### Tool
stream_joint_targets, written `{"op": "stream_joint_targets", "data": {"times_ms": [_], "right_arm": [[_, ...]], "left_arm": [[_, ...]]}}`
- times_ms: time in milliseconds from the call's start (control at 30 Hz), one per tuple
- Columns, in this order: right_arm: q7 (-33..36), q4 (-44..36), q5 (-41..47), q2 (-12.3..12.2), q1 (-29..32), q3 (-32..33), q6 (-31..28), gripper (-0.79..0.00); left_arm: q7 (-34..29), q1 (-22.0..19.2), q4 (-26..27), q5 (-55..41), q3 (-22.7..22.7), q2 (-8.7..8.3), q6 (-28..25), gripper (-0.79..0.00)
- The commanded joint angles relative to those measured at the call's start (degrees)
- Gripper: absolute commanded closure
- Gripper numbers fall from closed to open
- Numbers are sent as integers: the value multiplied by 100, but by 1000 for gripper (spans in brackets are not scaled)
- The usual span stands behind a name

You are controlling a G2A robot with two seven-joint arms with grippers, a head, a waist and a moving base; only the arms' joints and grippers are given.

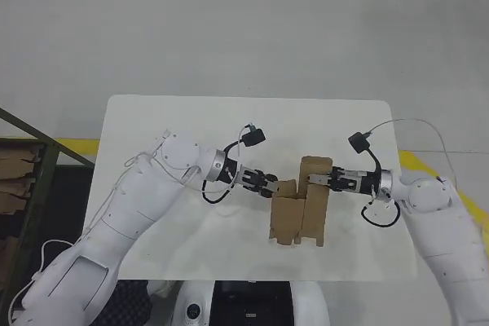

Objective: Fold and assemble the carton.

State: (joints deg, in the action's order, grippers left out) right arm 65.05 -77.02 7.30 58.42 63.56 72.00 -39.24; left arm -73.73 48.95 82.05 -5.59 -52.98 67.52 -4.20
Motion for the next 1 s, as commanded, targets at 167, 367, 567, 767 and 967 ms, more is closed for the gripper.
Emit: {"op": "stream_joint_targets", "data": {"times_ms": [167, 367, 567, 767, 967], "right_arm": [[157, -55, 647, -139, -14, -174, 157, 0], [283, -135, 1200, -273, 41, -133, 284, 0], [-149, -133, 1626, -335, 204, 259, 558, 0], [-1160, -576, 1805, -363, 650, 670, 921, 0], [-2696, -1222, 1728, -302, 1125, 785, 1357, 0]], "left_arm": [[74, -13, -55, -223, -88, -16, 64, 0], [236, 16, -31, -378, -124, -19, -59, -582], [833, 155, 115, -772, -455, -40, -479, -785], [1511, 519, 310, -1138, -969, -112, -585, -785], [1831, 904, 314, -1883, -1336, -146, -554, -785]]}}
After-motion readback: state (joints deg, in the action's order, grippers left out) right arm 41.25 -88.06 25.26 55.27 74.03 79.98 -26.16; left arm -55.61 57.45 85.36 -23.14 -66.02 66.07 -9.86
